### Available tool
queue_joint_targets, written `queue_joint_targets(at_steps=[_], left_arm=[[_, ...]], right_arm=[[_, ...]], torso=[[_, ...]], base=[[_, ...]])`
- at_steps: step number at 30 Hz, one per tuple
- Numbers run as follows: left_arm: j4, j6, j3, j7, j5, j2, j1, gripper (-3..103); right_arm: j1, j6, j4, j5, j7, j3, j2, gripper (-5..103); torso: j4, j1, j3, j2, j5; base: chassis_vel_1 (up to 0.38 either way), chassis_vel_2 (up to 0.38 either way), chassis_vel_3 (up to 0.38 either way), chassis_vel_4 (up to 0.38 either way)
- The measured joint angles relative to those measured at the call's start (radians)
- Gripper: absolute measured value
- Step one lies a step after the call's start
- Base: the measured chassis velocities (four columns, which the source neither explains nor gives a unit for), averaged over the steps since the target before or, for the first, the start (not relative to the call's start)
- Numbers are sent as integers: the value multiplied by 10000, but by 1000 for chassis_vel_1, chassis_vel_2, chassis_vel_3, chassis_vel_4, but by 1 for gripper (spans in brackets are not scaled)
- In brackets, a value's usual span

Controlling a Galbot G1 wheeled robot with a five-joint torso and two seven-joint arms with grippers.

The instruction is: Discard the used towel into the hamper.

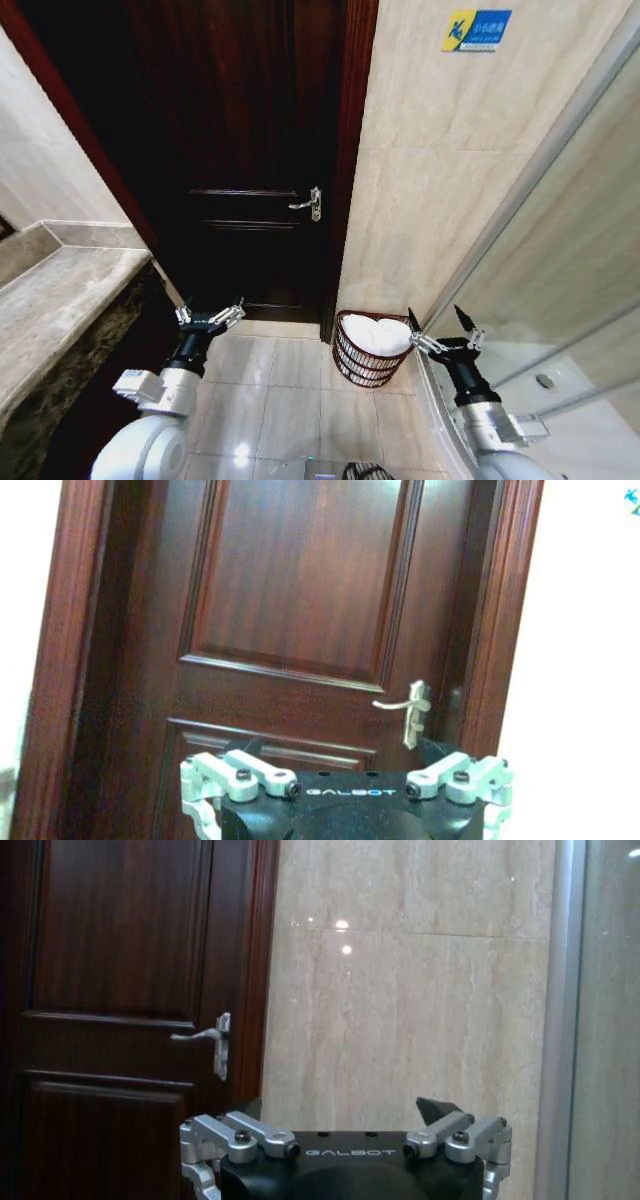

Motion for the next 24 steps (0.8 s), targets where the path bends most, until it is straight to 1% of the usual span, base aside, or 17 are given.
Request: queue_joint_targets(at_steps=[24], left_arm=[[0, 0, 0, 0, 0, 0, 0, 100]], right_arm=[[0, 0, 0, 0, 0, 0, 0, 100]], torso=[[-1, -1, -1, 1, -1]], base=[[96, -95, -89, 98]])
